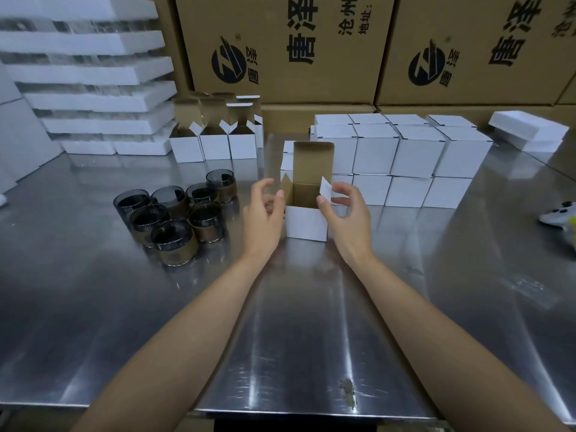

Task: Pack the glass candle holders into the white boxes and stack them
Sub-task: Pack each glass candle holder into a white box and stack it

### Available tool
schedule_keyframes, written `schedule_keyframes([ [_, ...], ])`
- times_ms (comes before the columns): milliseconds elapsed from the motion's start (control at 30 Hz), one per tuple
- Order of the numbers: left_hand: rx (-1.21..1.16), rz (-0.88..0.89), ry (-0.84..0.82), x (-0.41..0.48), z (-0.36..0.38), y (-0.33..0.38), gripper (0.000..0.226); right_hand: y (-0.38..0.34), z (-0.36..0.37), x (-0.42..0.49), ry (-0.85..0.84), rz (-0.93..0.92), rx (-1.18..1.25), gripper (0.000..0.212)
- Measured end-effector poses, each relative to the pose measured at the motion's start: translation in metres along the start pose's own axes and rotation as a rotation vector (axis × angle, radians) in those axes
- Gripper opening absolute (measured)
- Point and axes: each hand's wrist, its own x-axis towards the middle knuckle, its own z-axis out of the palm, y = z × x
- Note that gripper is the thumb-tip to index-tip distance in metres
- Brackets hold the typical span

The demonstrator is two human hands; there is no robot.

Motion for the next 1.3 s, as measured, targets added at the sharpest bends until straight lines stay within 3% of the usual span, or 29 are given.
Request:
schedule_keyframes([
  [133,0.011,-0.018,0.004,0.0,-0.001,0.002,0.036,-0.002,-0.001,0.0,0.039,-0.013,0.026,0.027],
  [400,0.078,-0.077,-0.017,-0.002,0.005,0.004,0.033,-0.002,-0.001,0.0,0.034,-0.075,-0.01,0.047],
  [533,0.094,-0.057,-0.053,-0.002,0.004,0.004,0.031,0.002,0.0,0.003,0.02,0.033,-0.042,0.043],
  [633,0.104,-0.045,-0.037,-0.002,0.004,0.003,0.029,0.004,-0.001,0.001,-0.085,0.073,-0.074,0.04],
  [733,0.118,-0.045,-0.03,-0.003,0.006,0.005,0.029,0.007,0.0,0.002,-0.201,0.116,-0.212,0.049],
  [867,0.113,-0.06,-0.045,-0.003,0.006,0.005,0.03,0.011,0.005,0.003,-0.329,0.11,-0.257,0.087],
  [1100,0.119,-0.06,-0.09,-0.002,0.0,0.005,0.03,0.017,0.003,0.005,-0.334,0.084,-0.115,0.085],
  [1167,0.225,-0.015,-0.124,-0.001,-0.005,0.01,0.031,0.017,0.002,0.006,-0.341,0.095,-0.104,0.084],
  [1300,0.876,0.216,-0.015,0.001,-0.019,0.016,0.034,0.017,0.002,0.006,-0.359,0.102,-0.098,0.083],
])
